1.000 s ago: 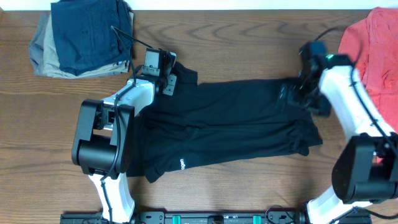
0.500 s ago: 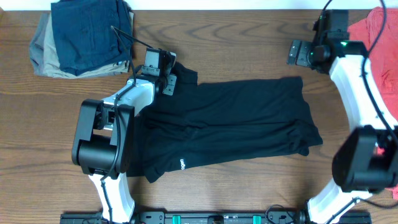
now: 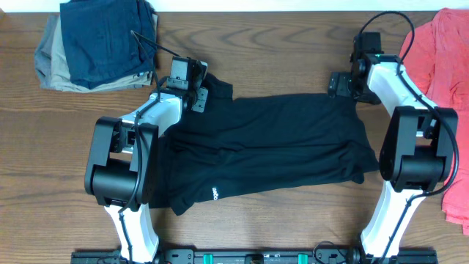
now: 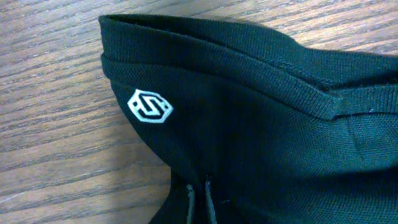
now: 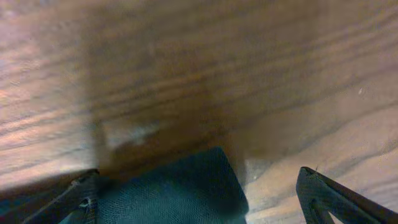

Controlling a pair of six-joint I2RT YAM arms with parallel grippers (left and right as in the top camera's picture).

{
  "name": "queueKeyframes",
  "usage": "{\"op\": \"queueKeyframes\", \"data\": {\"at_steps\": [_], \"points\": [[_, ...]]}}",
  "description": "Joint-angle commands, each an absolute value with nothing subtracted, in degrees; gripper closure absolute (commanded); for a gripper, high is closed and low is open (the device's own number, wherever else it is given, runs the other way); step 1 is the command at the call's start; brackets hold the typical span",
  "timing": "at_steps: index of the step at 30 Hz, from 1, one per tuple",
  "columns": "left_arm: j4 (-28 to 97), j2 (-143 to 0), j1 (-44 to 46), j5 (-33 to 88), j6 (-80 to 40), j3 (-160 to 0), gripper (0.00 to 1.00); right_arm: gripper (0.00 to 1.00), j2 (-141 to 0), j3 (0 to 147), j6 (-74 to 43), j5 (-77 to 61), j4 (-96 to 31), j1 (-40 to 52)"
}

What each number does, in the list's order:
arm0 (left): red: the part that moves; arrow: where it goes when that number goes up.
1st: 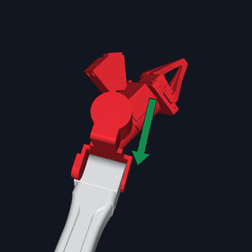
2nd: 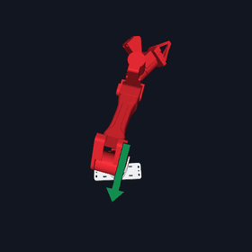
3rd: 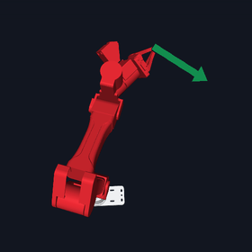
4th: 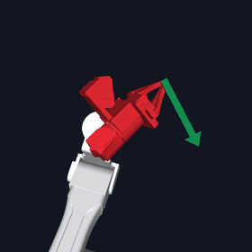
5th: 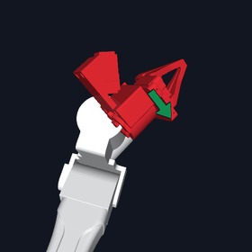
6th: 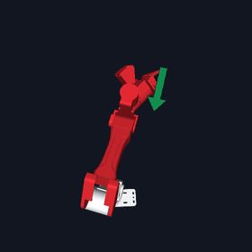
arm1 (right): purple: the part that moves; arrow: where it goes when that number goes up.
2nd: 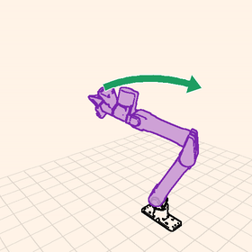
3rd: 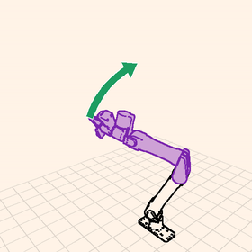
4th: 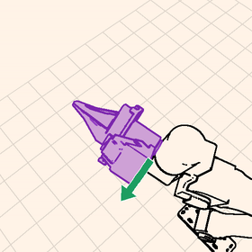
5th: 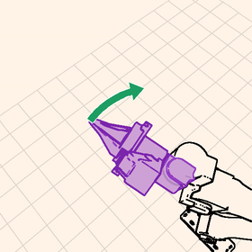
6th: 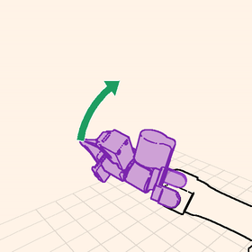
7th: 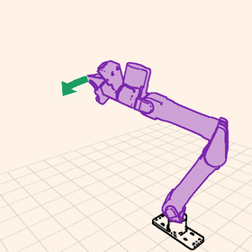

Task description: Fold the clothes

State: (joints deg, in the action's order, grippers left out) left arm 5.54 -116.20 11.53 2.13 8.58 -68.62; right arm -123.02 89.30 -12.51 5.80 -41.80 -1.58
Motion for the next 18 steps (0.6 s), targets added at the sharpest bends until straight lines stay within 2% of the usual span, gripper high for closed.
{"op": "queueKeyframes", "data": {"at_steps": [1,6,10,13,15,18], "points": [[6.9,-118.3,11.2,0.8,7.2,-68.8,0.94,0.03,-122.9,89.9,-14.8,7.1,-42.5,-2.9],[7.7,-118.3,11.2,0.8,6.9,-68.7,0.94,0.03,-123.8,89.4,-16.1,7.0,-42.7,-5.1],[7.7,-118.3,11.2,0.8,6.8,-68.6,0.94,0.08,-125.1,89.4,-16.3,2.3,-42.5,-6.0],[7.7,-118.3,11.2,0.8,6.8,-68.6,0.94,0.15,-125.8,89.4,-16.3,0.5,-42.1,-6.0],[7.7,-118.3,11.2,0.8,6.7,-68.6,0.94,0.23,-126.0,89.4,-16.3,0.0,-42.0,-5.8],[7.7,-118.3,11.2,0.8,6.0,-68.6,0.94,0.26,-126.0,89.4,-16.2,-1.4,-42.0,-5.1]]}}
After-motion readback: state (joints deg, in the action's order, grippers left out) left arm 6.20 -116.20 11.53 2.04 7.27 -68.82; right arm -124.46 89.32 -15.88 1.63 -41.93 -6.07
